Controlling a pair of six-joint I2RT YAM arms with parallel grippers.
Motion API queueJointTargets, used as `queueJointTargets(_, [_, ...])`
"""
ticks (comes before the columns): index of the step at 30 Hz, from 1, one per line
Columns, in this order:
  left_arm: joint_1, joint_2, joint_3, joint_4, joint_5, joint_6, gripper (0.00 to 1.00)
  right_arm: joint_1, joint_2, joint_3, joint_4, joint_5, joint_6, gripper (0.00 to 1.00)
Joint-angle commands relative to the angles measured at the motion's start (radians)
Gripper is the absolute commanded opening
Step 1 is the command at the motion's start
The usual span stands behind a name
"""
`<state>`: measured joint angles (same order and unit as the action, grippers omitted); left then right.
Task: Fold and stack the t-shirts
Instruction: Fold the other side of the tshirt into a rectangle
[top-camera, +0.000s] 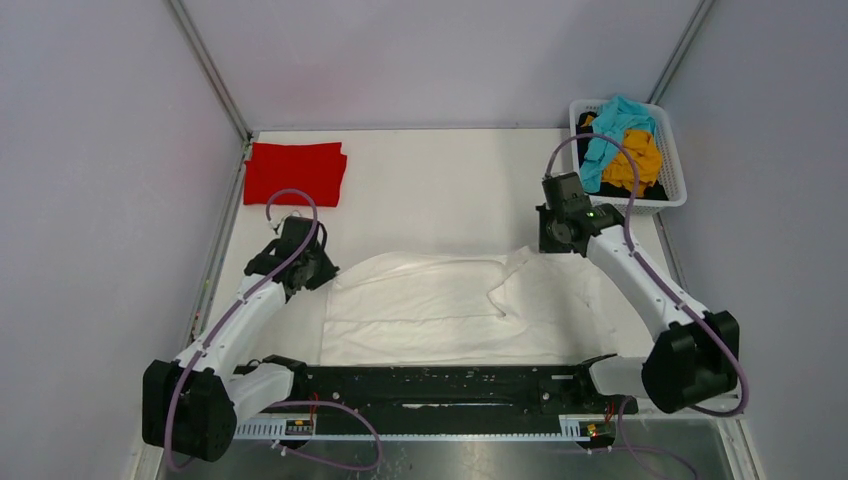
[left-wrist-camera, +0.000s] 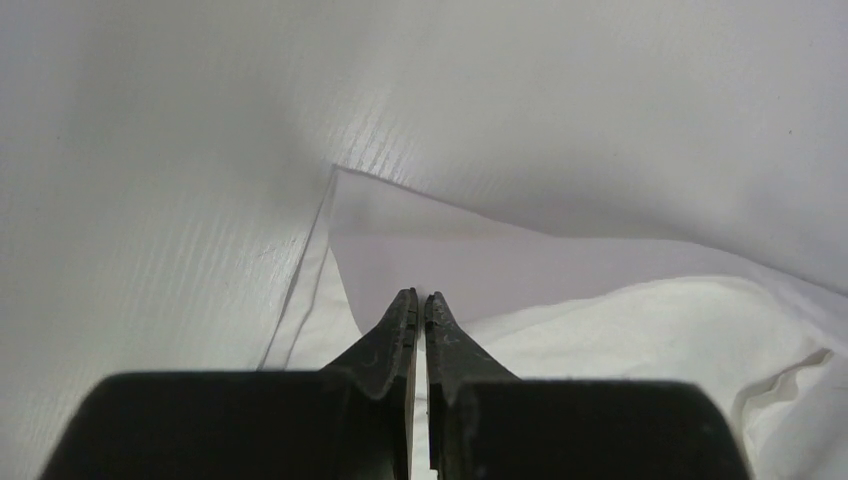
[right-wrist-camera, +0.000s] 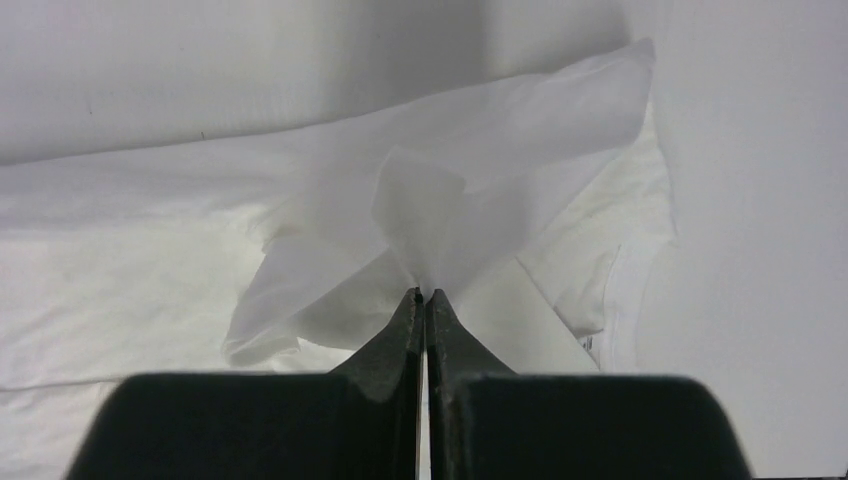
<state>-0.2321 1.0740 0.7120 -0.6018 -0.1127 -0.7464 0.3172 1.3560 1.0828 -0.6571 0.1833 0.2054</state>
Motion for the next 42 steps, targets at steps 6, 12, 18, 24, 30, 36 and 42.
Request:
queueJointTargets(6, [-0.007, -0.116, -0.067, -0.037, -0.069, -0.081, 0.0, 0.006, -0.241, -0.154, -0.076, -0.02, 0.086, 0.01])
queueJointTargets(12, [-0.008, -0.164, -0.109, -0.084, -0.138, -0.137, 0.0, 0.006, -0.335, -0.222, -0.163, 0.026, 0.108, 0.02])
queueJointTargets(18, [-0.009, -0.179, -0.117, -0.13, -0.253, -0.182, 0.0, 0.006, -0.396, -0.298, -0.171, -0.037, 0.167, 0.05])
queueJointTargets(24, [-0.008, -0.136, -0.097, -0.103, -0.191, -0.164, 0.06, 0.007, -0.452, -0.396, -0.219, -0.094, 0.271, 0.19])
queueJointTargets(30, [-0.009, -0.18, -0.104, -0.176, -0.236, -0.218, 0.11, 0.115, -0.599, -0.471, -0.247, -0.323, 0.385, 0.79])
queueJointTargets(36, [-0.009, -0.3, -0.072, -0.293, -0.33, -0.308, 0.99, 0.116, -0.741, -0.437, -0.269, -0.19, 0.379, 1.0])
queueJointTargets(42, [-0.009, -0.309, -0.03, -0.256, -0.283, -0.262, 0.99, 0.116, -0.765, -0.477, -0.029, -0.097, 0.387, 0.99])
